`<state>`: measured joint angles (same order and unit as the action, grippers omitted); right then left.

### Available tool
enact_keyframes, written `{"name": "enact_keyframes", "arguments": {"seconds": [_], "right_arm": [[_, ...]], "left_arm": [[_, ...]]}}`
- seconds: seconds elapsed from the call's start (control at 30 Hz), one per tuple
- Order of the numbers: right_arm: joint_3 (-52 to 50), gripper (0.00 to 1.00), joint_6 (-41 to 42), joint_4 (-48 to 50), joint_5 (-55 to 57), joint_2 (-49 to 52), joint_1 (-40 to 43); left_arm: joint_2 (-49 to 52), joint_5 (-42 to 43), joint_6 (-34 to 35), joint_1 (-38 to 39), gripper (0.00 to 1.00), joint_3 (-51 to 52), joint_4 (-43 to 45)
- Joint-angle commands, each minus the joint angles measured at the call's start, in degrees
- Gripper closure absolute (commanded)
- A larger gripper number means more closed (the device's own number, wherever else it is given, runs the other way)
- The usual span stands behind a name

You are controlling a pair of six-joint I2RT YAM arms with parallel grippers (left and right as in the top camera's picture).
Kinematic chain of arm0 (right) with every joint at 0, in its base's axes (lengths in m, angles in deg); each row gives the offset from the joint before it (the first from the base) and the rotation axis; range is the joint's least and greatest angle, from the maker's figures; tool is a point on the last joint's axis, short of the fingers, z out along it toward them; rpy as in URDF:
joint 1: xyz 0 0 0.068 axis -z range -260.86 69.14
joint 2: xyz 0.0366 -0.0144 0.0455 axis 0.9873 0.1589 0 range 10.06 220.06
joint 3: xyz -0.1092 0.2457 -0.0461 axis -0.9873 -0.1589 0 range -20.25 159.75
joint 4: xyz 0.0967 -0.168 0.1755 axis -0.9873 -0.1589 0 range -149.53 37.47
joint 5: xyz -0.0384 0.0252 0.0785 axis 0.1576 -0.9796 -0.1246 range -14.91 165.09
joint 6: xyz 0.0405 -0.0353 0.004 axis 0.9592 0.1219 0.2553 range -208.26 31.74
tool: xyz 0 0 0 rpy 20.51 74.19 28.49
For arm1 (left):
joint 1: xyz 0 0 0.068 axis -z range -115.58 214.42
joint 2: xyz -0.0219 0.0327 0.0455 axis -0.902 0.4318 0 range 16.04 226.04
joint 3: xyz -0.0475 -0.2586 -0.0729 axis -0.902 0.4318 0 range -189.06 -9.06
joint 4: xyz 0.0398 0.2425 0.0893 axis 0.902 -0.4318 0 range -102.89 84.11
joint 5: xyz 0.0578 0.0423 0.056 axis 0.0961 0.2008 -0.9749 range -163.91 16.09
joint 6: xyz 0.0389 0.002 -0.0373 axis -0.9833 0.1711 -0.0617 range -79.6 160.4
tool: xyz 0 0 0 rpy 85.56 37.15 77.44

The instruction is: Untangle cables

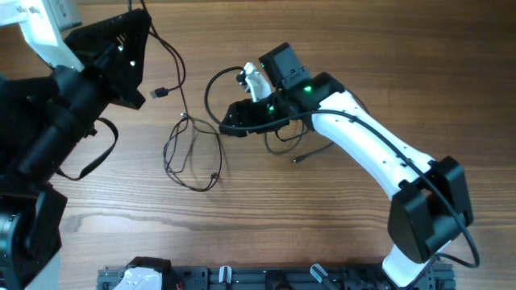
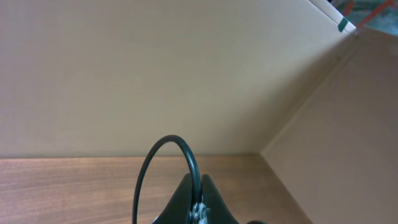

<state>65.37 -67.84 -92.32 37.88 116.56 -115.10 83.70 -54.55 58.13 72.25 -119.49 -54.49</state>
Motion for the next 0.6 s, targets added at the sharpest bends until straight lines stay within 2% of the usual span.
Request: {"name": "enact_keyframes", "arguments": {"seconds": [0.0, 0.07, 0.17, 0.33, 0.47, 0.57], "right_arm": [[0.13, 0.29, -1.79, 1.36, -3.06, 2.54, -2.05], [0.13, 0.29, -2.38, 1.84, -2.67, 2.97, -3.54], [0.13, 0.29, -1.79, 3.10, -2.54, 4.72, -6.97], [0.13, 0.28, -2.49, 4.31, -2.58, 7.45, -11.85], [0.13, 0.28, -3.67, 8.96, -4.04, 9.03, -15.52], [0.13, 0.28, 1.09, 14.05, 2.47, 9.94, -18.36]], "left_arm": [[-0.55, 0.07, 1.20, -1.92, 0.96, -0.37, 1.53], [-0.55, 0.07, 1.29, -3.43, 0.96, -0.37, 2.23], [-0.33, 0.07, 5.31, -8.11, 0.96, -0.37, 4.74], [-0.20, 0.09, 5.70, -13.18, 0.96, -0.37, 6.43], [-0.15, 0.09, 6.80, -15.63, 0.96, -0.37, 6.43], [-0.17, 0.09, 6.75, -16.11, 0.96, -0.37, 6.51]]}}
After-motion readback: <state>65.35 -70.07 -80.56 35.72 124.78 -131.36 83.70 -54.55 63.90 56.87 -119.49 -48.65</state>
